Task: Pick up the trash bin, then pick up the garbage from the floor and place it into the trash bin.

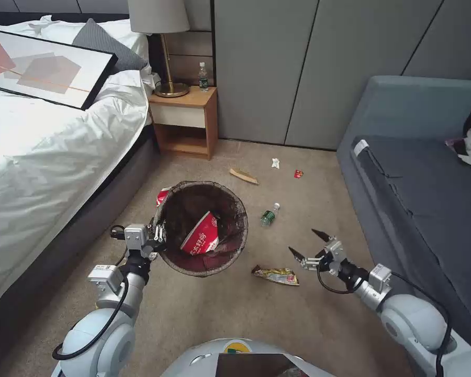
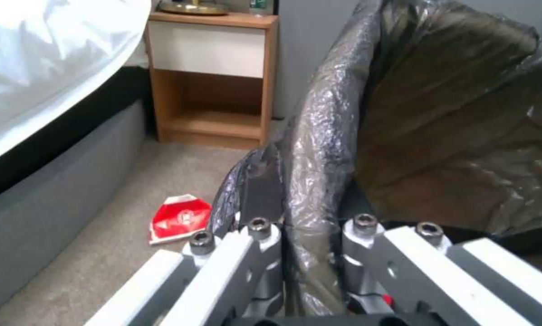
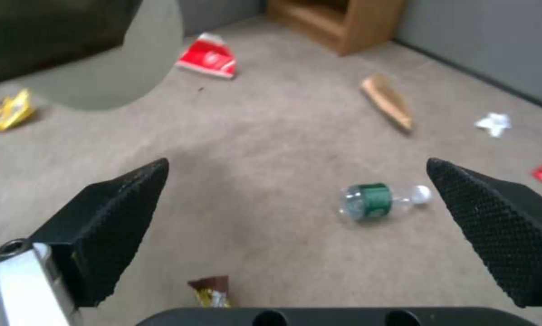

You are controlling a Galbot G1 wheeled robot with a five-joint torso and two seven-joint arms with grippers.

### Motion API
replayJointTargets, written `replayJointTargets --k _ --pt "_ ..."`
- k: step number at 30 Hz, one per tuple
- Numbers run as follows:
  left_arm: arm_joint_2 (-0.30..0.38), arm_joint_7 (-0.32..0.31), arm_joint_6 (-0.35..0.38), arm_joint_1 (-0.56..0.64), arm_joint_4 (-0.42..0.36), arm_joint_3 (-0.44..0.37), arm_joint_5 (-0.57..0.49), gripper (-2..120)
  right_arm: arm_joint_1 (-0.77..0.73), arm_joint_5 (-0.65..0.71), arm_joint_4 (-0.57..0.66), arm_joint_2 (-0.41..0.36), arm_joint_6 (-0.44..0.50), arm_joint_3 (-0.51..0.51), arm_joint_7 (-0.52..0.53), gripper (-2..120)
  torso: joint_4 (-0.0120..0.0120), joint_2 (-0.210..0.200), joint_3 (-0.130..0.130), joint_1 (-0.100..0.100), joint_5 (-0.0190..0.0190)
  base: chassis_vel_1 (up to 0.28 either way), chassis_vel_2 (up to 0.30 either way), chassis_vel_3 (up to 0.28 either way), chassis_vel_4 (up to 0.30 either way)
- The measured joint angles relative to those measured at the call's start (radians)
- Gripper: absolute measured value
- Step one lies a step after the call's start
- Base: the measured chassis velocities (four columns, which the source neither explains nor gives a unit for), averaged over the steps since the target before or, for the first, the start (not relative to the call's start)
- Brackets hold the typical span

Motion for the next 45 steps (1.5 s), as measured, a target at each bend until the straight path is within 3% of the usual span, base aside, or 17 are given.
replayJointTargets --k 3,6,12,17,36,45 --pt "-0.002 0.0 0.0 0.0 0.0 0.002 0.0 7 0.056 0.011 -0.035 -0.036 -0.043 -0.053 -0.018 100 0.0005 0.0 0.0 0.0 0.0001 0.0 0.0 0.0 0.0" --pt "-0.003 0.0 0.0 0.0 0.002 0.004 0.001 7 0.097 0.046 -0.038 -0.057 -0.178 -0.119 0.012 100 -0.0002 0.0 0.0 0.0 0.0001 0.0 0.0 0.0 0.0" --pt "-0.003 0.002 0.0 -0.005 0.013 0.01 0.002 7 0.147 0.03 -0.071 -0.042 -0.341 -0.174 0.007 100 -0.0003 0.0 0.0 0.0 -0.0001 0.0 0.0 0.0 0.0" --pt "-0.003 0.002 0.0 -0.012 0.024 0.015 0.003 7 0.184 0.024 -0.125 -0.016 -0.414 -0.205 -0.014 100 -0.0002 0.0 0.0 0.0 0.0 0.0 0.0 0.0 0.0" --pt "-0.009 0.006 0.001 -0.021 0.054 0.029 0.018 7 0.346 -0.004 -0.306 0.104 -0.544 -0.353 0.033 100 0.0 0.0 0.0 0.0 -0.0003 0.0 0.0 0.0 0.0" --pt "-0.011 0.008 -0.001 -0.022 0.058 0.029 0.02 7 0.458 -0.03 -0.4 0.172 -0.556 -0.419 0.056 100 -0.0001 0.0 0.0 0.0 -0.0001 0.0 0.0 0.0 0.0"
